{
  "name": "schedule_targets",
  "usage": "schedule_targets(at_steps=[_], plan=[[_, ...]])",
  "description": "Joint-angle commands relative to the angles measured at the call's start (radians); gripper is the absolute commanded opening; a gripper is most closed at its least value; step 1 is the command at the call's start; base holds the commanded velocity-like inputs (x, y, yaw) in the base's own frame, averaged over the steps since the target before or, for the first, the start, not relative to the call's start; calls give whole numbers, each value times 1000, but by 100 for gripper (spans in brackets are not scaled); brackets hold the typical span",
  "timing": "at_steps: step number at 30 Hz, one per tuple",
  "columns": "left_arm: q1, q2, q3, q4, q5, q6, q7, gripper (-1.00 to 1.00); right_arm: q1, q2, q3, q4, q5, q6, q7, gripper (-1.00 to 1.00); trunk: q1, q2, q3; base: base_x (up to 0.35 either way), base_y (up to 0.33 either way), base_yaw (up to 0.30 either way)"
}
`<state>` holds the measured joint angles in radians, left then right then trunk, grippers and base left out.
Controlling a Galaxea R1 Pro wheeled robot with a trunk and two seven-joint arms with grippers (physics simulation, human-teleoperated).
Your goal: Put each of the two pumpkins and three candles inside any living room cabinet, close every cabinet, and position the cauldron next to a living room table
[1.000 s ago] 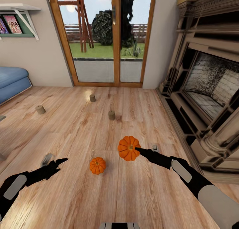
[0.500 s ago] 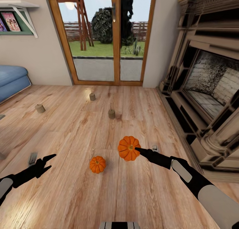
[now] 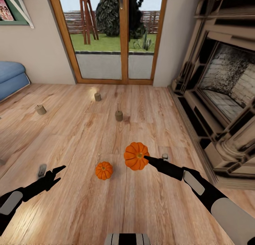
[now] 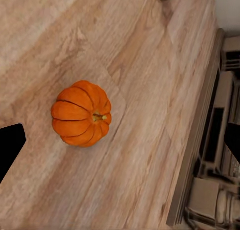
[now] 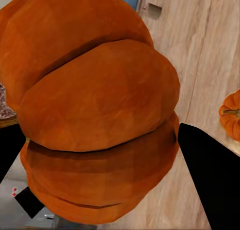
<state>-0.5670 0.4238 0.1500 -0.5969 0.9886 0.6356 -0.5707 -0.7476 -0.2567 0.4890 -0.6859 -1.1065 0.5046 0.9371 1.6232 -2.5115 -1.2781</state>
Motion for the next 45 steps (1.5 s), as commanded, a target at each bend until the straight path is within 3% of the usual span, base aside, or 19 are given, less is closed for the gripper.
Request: schedule_targets(at_steps=[1,5,8,20,31,38,45], plan=[[-1,-6,2,0,3,-1,11,100,-1,-1,4,0,-10,6,17,-100,0,-1,-5,0,0,0],[-1,-20,-3,1,1,-13,34,100,-1,-1,5,-9,-10,5,79,-100,2,-2,-20,0,0,0],[-1,-38,-35,2,1,-18,38,100,0,-3,7,-104,-9,13,111,-100,3,-2,-32,0,0,0],[-1,-53,-72,-9,5,-57,31,100,2,-5,25,-157,-9,20,122,-100,9,-5,-78,0,0,0],[-1,-95,-80,-11,3,-70,28,100,2,-5,36,-162,-9,18,126,-100,14,-8,-121,0,0,0],[-1,-103,-127,-12,3,-98,29,100,2,-3,37,-162,-9,17,122,-100,17,-9,-148,0,0,0],[-1,-105,-134,-12,4,-109,29,100,2,-3,37,-162,-9,17,119,-100,20,-11,-175,0,0,0]])
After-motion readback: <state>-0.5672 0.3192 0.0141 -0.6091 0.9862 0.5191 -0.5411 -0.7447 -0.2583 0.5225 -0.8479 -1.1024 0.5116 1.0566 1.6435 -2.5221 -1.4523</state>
